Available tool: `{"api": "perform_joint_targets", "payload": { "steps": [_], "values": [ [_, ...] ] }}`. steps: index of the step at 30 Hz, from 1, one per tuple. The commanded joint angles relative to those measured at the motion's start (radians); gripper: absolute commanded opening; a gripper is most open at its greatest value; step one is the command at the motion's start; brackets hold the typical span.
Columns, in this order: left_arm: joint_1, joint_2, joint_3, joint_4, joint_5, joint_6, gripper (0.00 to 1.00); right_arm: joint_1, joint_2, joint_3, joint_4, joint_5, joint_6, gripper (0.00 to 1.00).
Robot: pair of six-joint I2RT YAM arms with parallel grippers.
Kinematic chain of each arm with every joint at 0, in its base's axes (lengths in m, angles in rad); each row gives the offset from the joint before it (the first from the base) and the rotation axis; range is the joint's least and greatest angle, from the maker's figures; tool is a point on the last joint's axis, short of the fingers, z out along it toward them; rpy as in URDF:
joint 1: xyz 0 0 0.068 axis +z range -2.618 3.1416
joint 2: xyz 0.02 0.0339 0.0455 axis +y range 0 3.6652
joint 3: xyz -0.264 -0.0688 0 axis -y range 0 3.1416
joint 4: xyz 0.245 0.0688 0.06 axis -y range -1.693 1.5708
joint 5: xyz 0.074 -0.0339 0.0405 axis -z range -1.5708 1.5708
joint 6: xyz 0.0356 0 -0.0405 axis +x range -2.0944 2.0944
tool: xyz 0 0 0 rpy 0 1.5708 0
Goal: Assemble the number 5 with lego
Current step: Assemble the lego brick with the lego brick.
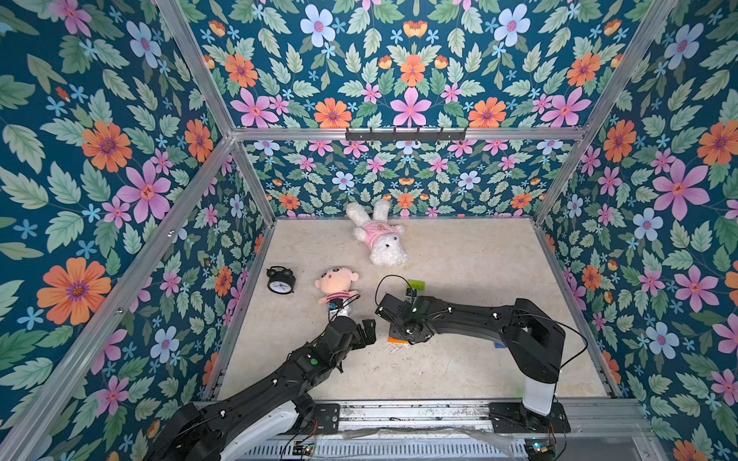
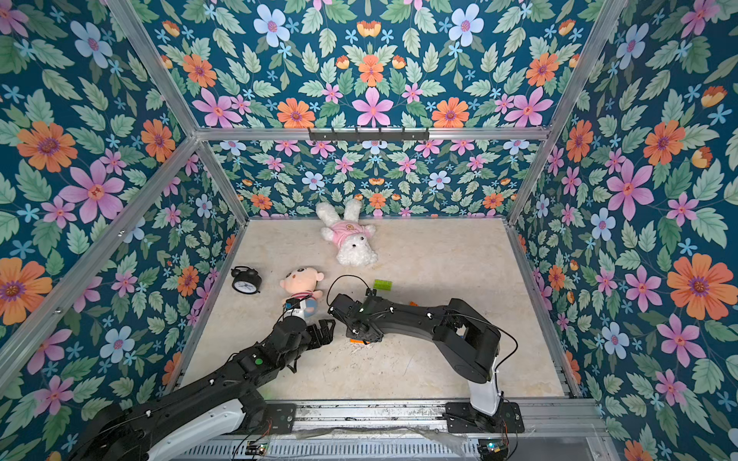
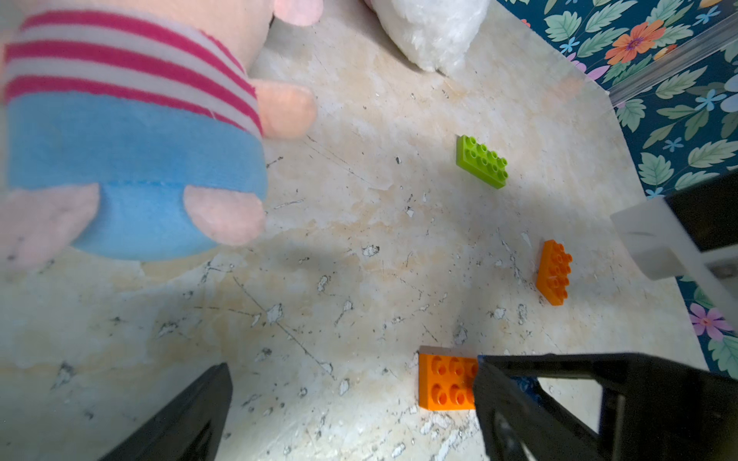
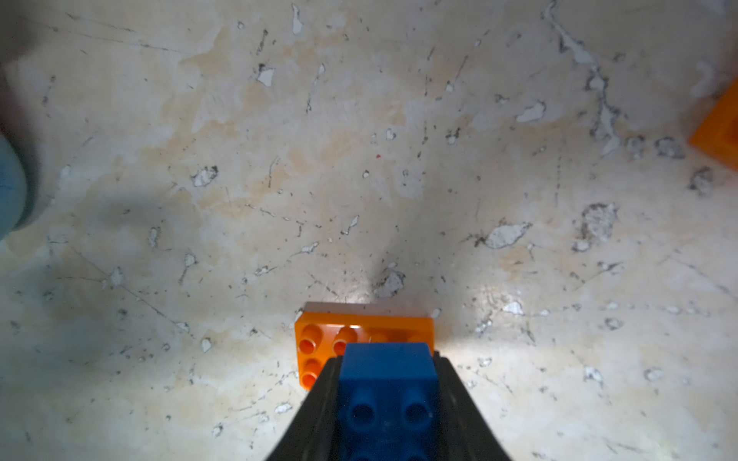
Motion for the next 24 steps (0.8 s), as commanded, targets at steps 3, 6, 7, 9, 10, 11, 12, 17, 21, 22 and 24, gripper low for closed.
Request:
{"api": "perform_joint_targets", "payload": {
  "steps": [3,6,7,9,10,11,12,17,21,22,24],
  "values": [
    [0.0,-0.017,-0.009,-0.018,-0.021,-0.009,0.99,0.003,0.022,0.007,-0.053,0.037,0.007,0.22],
    [0.0,-0.026,-0.013,-0.017,-0.023,-0.011,0.99,0.003,0.028,0.001,-0.04,0.036,0.005,0.22],
    [0.0,-0.028,-0.013,-0.015,-0.022,-0.011,0.99,0.003,0.028,-0.004,-0.023,0.026,0.0,0.22],
    [0.0,-0.025,-0.013,-0.015,-0.022,-0.011,0.99,0.003,0.031,-0.005,-0.008,0.013,-0.005,0.22],
    [0.0,-0.026,-0.013,-0.015,-0.022,-0.011,0.99,0.003,0.034,-0.001,-0.008,0.013,-0.009,0.22],
    [0.0,-0.023,-0.011,-0.015,-0.02,-0.011,0.99,0.003,0.038,0.002,-0.006,0.011,-0.014,0.22],
    [0.0,-0.021,-0.011,-0.015,-0.021,-0.01,0.99,0.003,0.041,0.002,-0.006,0.006,-0.017,0.22],
    [0.0,-0.014,-0.012,-0.013,-0.02,-0.012,0.99,0.003,0.052,0.002,-0.021,0.0,-0.028,0.22],
    [0.0,-0.019,-0.011,-0.023,-0.029,-0.015,0.99,0.004,0.055,-0.002,-0.035,-0.009,-0.04,0.22],
    [0.0,-0.023,-0.012,-0.025,-0.034,-0.017,0.99,0.004,0.054,0.001,-0.04,-0.005,-0.042,0.22],
    [0.0,-0.03,-0.014,-0.026,-0.041,-0.019,0.99,0.004,0.048,0.013,-0.05,0.007,-0.044,0.22]
  ]
}}
